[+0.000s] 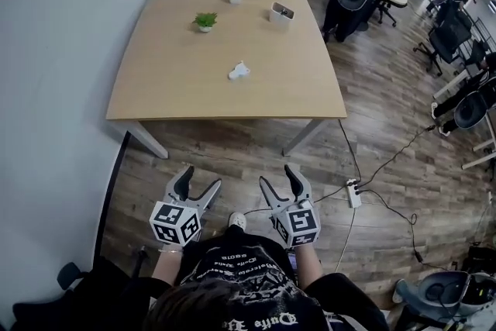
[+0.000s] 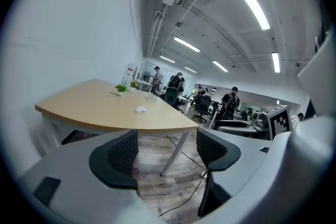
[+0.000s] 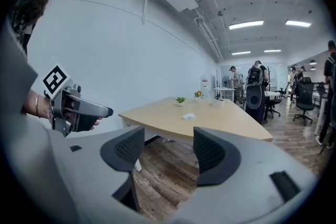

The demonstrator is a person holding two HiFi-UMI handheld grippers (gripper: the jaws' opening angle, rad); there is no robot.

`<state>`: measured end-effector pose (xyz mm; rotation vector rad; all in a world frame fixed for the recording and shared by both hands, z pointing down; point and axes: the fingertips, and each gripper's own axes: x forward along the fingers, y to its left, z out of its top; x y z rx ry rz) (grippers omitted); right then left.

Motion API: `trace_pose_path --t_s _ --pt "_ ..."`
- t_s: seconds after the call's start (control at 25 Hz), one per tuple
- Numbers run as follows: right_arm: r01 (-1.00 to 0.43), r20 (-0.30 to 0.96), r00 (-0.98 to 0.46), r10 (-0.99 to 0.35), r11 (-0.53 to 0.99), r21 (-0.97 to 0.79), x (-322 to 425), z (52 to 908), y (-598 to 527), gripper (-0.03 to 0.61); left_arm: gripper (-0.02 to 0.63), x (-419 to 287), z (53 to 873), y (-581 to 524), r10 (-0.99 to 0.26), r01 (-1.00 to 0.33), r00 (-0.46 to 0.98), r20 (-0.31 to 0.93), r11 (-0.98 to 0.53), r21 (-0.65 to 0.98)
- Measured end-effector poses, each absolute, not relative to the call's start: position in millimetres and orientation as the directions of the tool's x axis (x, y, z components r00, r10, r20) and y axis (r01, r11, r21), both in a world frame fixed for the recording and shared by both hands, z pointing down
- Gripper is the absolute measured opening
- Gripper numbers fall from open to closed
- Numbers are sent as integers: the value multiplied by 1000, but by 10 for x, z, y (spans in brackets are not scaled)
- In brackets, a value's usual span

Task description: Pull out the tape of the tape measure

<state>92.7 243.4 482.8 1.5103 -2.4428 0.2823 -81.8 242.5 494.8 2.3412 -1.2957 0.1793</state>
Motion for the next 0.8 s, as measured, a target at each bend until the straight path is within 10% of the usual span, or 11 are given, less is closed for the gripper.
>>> trace_pose_path --t_s 0.8 --pt "-893 356 -442 -824 441 -88 1119 5058 1240 302 357 -275 4823 1336 -582 -417 813 24 -553 721"
